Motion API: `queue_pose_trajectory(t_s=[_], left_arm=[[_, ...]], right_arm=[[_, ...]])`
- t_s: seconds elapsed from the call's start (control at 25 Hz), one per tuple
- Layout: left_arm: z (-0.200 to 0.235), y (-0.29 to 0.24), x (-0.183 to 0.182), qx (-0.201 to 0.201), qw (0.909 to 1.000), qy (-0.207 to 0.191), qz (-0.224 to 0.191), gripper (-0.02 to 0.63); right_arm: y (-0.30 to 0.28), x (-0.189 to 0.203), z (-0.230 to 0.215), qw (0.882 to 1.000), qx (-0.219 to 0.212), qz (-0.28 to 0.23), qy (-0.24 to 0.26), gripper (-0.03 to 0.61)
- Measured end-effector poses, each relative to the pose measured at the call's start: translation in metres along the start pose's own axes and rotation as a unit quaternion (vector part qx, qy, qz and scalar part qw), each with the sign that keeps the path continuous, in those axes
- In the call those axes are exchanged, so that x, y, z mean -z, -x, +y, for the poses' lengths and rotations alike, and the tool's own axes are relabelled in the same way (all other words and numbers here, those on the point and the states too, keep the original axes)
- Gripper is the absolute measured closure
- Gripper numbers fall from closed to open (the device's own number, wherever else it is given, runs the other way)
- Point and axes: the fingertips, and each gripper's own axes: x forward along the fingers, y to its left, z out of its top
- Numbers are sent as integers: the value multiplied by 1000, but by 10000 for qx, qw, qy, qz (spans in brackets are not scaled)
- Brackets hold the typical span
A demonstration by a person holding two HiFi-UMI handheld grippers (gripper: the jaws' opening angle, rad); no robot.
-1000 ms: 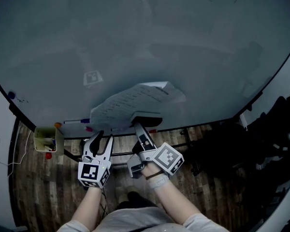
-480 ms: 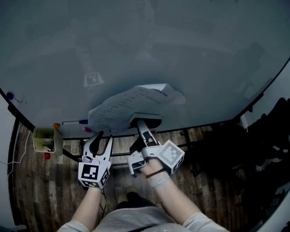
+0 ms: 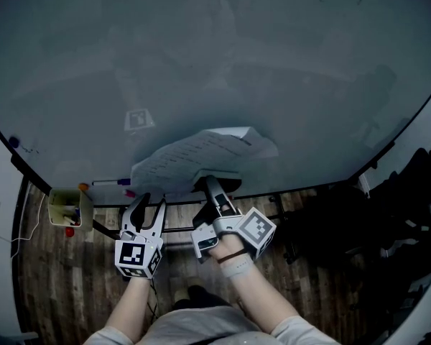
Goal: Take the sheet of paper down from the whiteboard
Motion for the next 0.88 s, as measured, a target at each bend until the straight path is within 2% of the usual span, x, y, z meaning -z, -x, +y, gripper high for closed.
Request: queue_pose_trajectory(t_s=[0.88], left_arm=[[11,-22,-10,-265,9968,727,-208,445]], right_arm=[[0,0,1,9999,-5,-89,63,310]])
